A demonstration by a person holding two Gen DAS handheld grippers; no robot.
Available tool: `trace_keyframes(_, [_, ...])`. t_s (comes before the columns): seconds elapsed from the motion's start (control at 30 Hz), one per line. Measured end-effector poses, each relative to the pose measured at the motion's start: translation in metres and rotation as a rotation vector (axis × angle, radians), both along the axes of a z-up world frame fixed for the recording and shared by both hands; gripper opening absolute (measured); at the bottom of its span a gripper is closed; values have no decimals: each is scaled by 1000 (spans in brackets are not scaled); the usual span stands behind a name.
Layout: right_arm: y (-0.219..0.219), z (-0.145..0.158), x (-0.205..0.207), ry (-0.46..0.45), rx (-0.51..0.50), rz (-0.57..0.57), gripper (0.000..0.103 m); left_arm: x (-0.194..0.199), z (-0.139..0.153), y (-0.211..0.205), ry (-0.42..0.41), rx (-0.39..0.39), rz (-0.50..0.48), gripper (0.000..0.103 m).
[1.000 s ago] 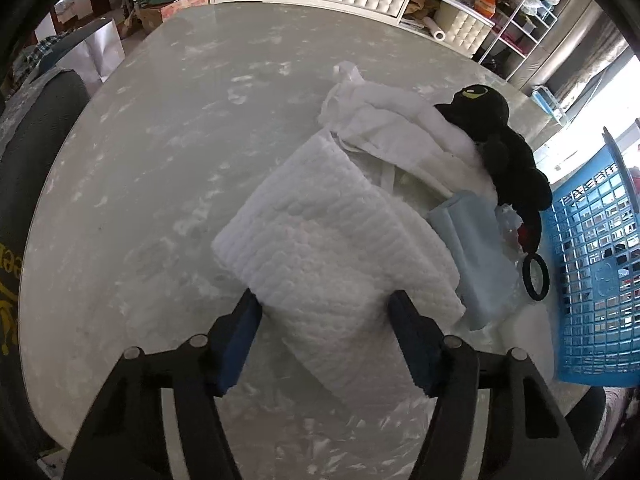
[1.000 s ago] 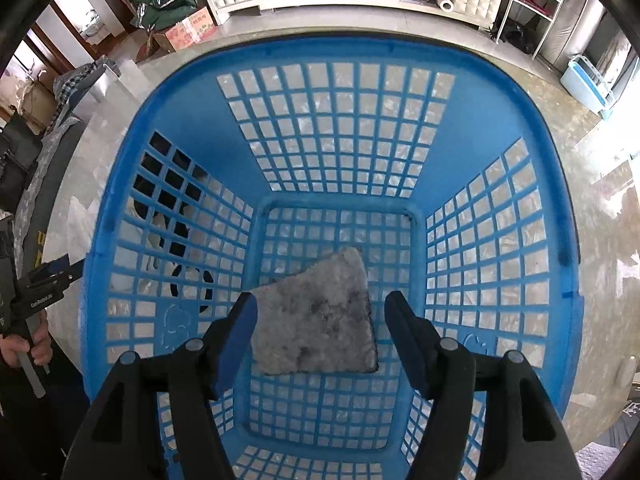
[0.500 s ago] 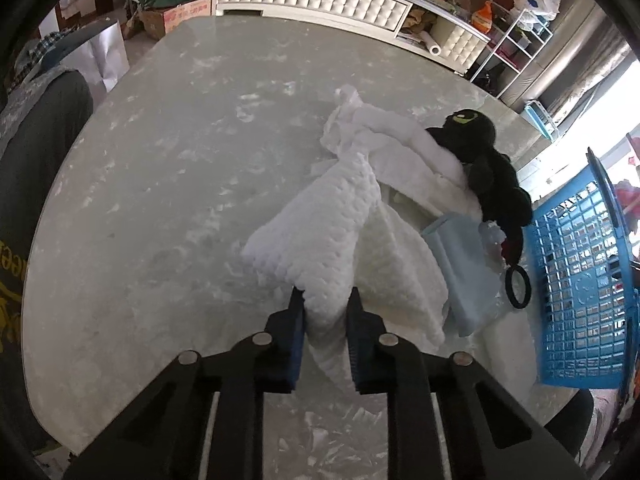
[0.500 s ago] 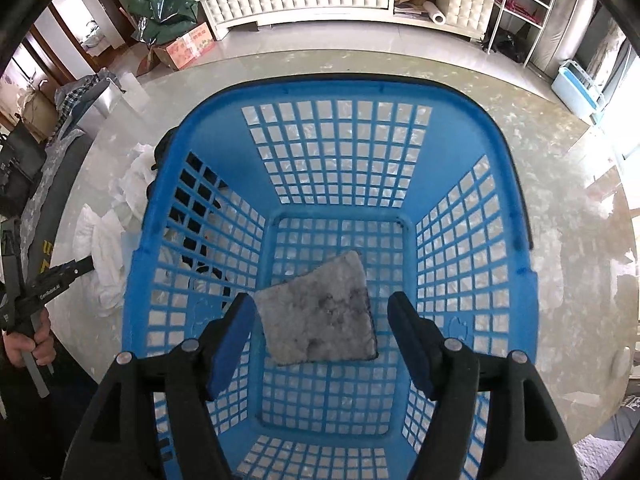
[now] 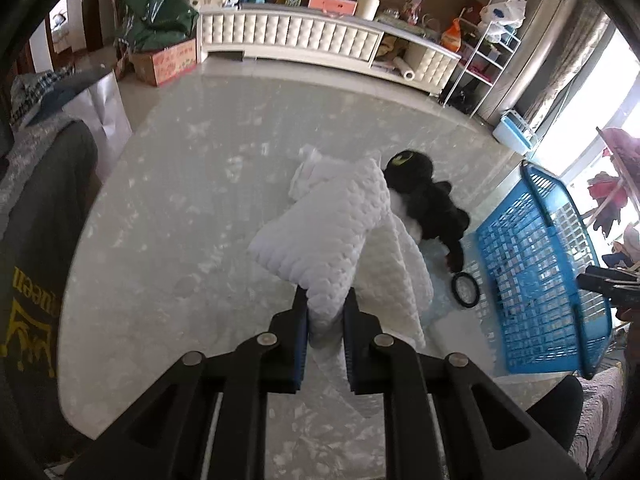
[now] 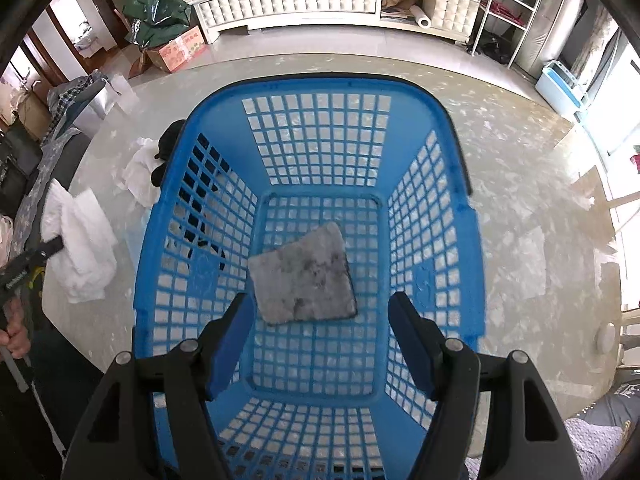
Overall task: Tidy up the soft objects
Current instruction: 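Carry the white towel with the left gripper over the basket and release it inside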
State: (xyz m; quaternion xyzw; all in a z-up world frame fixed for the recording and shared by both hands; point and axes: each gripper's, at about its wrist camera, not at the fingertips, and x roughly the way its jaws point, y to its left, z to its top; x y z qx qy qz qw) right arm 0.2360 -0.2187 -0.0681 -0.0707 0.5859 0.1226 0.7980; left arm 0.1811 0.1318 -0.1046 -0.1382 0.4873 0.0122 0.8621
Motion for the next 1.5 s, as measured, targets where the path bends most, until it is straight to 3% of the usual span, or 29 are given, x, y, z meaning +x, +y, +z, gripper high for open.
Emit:
trace_keyframes(0.13, [-6, 5, -7, -10, 1, -6, 69, -7, 23, -7, -31, 6, -10, 13])
trace_keyframes(0.23, [-9, 10, -14, -30, -1, -4, 78, -12, 41, -15, -61, 10, -33, 13])
trace_keyframes(0.4, [-19, 21, -26, -67, 2, -14, 79, -14, 69, -34, -90, 37, -62, 13])
trace_keyframes(0.53, [-30, 27, -32, -113, -19, -38, 91, -12, 88, -53, -116, 48, -104, 13])
trace_keyframes(0.8, [-53, 32, -46, -193, -20, -99, 92, -4, 122, -107, -168, 71, -211, 13])
trace_keyframes(0.87, [-58, 33, -50, -217, -26, -109, 96, -2, 127, -121, -172, 77, -239, 13])
trace_keyframes(1.2, [-68, 29, -60, -256, -17, -112, 102, 16, 137, -186, -188, 62, -373, 13])
trace_keyframes(1.5, [-74, 25, -53, -242, -13, -122, 102, 38, 123, -220, -147, 49, -452, 13])
